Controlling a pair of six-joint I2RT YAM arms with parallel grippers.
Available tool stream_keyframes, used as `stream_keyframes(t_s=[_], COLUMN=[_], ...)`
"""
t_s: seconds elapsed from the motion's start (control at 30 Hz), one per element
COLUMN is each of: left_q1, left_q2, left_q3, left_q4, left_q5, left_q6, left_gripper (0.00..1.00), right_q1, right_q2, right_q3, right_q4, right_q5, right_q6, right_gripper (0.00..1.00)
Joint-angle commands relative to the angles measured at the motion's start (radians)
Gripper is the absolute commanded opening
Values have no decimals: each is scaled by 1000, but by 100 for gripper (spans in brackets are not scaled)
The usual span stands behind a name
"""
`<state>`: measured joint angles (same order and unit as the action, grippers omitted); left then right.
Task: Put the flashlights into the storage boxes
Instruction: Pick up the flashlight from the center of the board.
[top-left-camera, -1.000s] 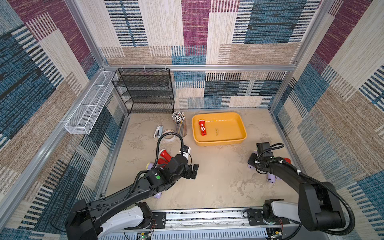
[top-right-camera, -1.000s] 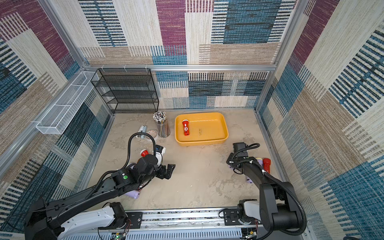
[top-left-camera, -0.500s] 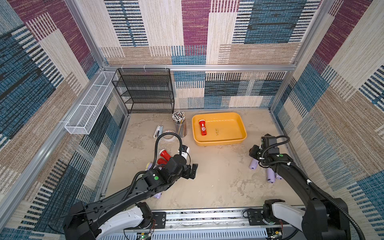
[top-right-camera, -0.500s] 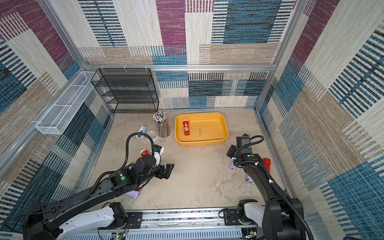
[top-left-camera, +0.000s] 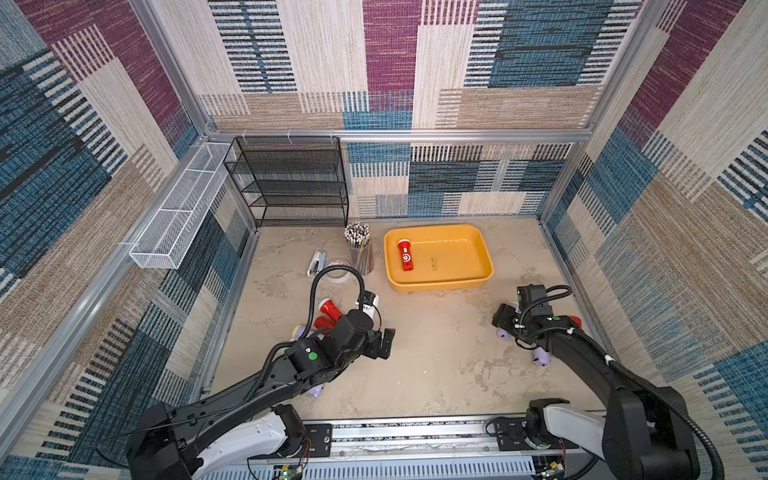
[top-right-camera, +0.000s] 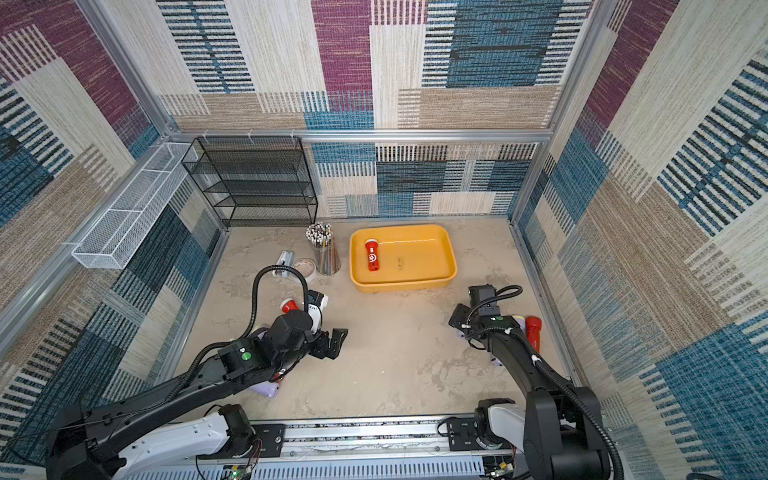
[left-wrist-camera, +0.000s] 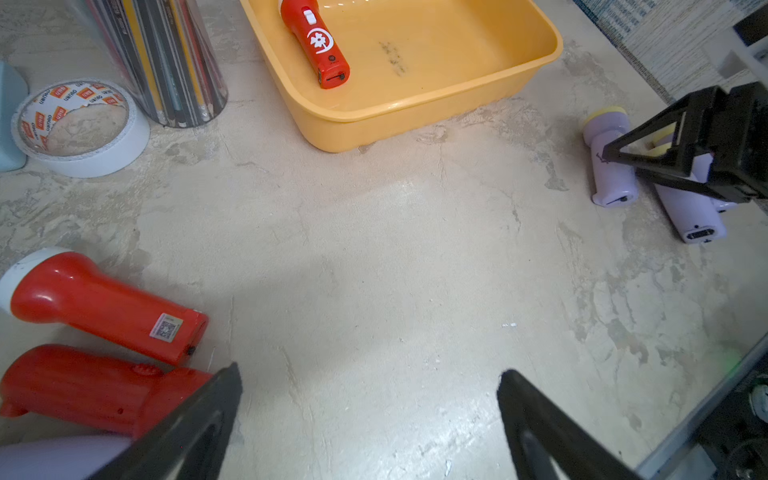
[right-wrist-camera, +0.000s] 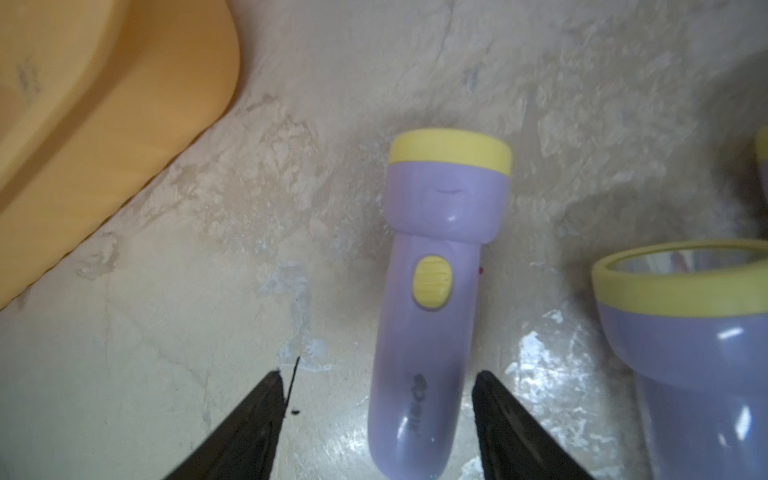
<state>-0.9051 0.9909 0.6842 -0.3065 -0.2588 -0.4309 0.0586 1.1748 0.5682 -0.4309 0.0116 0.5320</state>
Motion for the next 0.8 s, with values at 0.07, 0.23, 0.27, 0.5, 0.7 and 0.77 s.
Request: stream_keyframes(t_s=[0.07,0.23,0.27,0.5,0.7,0.77], left_q1=[0,1,2,2,1,0], left_q2=[-24,-39,-37,-32,-40,-40], left_q3=[-12,-23,-24,-26,-24,-22], left_q4=[-4,0,2,1,-4,-2], left_q5=[-14,-18,-18,-19,-29,-28], left_q6=[-3,-5,-6,-2,8,11], left_gripper=[99,99,99,99,100,99], right_q1=[2,1,1,1,1,1], right_q2=[53,110,120,156,98,72], right_q3=[-19,-33,-34,-36,-12,2], right_q4=[80,119,123,137,98,77], right_q5=[17,22,25,43,40,31], right_q6=[22,17,15,9,5,3], right_gripper=[70,58,55,40,39,38])
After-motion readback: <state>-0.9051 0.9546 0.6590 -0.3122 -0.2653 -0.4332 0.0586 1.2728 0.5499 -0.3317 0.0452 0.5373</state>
